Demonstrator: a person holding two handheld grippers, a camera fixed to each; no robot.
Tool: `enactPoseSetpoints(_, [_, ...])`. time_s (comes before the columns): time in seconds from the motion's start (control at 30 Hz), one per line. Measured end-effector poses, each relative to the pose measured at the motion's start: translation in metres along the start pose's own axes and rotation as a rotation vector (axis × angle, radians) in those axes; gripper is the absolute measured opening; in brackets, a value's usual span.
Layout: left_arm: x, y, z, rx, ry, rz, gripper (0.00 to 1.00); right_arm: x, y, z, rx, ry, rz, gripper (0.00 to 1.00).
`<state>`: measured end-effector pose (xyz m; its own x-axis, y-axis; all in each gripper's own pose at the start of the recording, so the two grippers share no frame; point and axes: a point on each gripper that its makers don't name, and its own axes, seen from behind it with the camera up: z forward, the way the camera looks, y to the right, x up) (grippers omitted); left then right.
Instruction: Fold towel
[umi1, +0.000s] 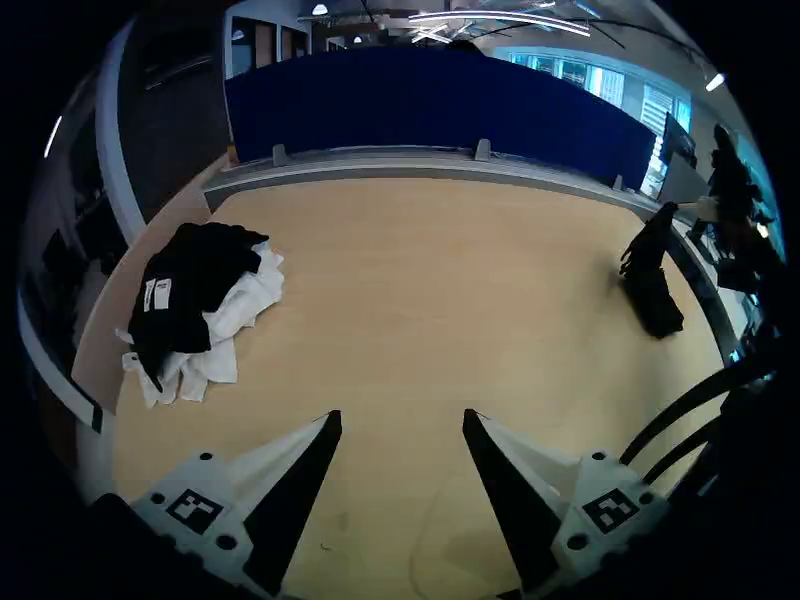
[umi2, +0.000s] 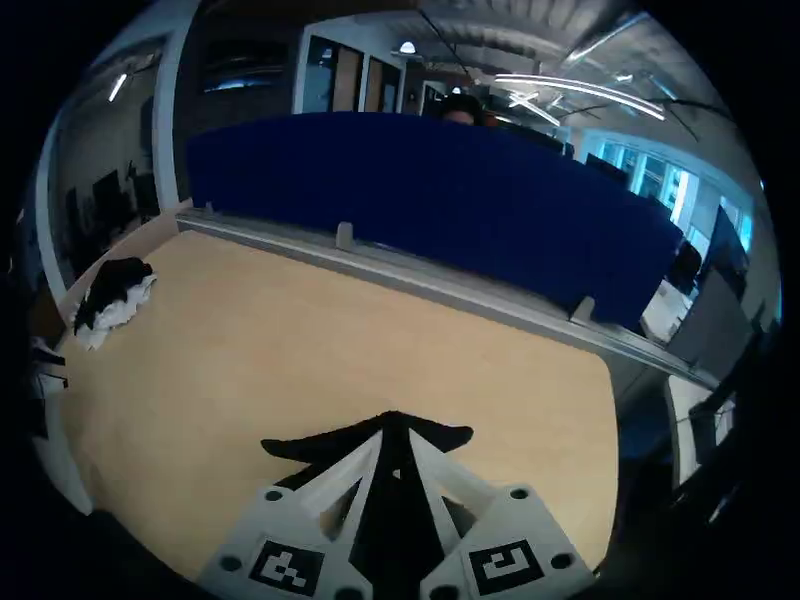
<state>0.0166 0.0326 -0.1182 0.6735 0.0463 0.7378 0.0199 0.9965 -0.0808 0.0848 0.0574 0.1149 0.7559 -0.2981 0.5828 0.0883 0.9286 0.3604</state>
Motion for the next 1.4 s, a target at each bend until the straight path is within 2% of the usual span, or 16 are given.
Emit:
enactPoseSetpoints(0.37, [0.002,0.008,0.0,-0.015,-0.002,0.014,0.9,-0.072,0.024,-0.025,-0.052,-0.06,0.091,0.04])
enactPoseSetpoints(0.67, [0.002,0.009,-0.001,-0.017,-0.002,0.014,0.9,-0.122,0.03,-0.041,-0.083,-0.099,0.162,0.04])
enactPoseSetpoints(1.07, [0.002,0.011,-0.004,-0.013,-0.001,0.019,0.9,-0.187,0.028,-0.039,-0.125,-0.191,0.24,0.04])
enactPoseSetpoints(1.4, [0.002,0.01,-0.007,-0.004,0.001,0.024,0.9,-0.227,0.03,-0.026,-0.162,-0.26,0.292,0.04])
